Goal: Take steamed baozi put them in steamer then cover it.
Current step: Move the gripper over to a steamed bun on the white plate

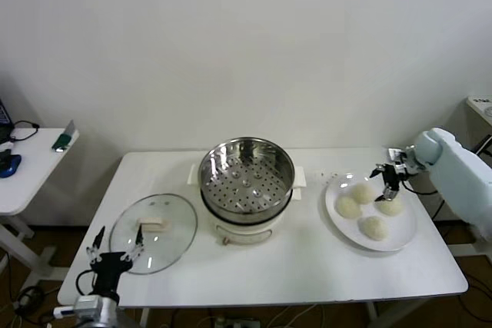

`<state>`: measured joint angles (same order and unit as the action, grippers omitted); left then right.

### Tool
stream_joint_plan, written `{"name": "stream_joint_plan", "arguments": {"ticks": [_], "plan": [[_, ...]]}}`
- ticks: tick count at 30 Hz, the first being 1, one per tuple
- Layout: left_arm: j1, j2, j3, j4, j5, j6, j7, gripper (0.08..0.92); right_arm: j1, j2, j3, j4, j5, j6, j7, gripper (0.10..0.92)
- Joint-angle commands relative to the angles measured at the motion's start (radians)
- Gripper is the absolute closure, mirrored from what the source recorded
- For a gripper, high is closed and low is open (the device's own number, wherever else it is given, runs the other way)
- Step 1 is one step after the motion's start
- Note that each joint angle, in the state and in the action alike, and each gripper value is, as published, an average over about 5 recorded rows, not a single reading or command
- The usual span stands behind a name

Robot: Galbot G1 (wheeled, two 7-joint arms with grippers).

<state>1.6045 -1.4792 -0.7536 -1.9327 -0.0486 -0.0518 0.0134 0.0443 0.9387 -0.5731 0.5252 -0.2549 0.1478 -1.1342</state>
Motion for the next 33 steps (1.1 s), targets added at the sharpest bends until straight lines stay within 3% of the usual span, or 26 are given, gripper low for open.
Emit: {"name": "stream_joint_plan", "arguments": {"ticks": [1,33], "plan": [[-0.004,0.002,0.002,0.002,-0.001,0.002,0.000,0.177,0.051,0.113,-0.025,-0.146,-0.100,0.032,-0.001,0.203],[0.010,0.000,0.006,0.003,-0.022,-0.016,0.004,0.177,0.037,0.199,0.032,-0.254,-0.224,0.051,0.013,0.231]]}}
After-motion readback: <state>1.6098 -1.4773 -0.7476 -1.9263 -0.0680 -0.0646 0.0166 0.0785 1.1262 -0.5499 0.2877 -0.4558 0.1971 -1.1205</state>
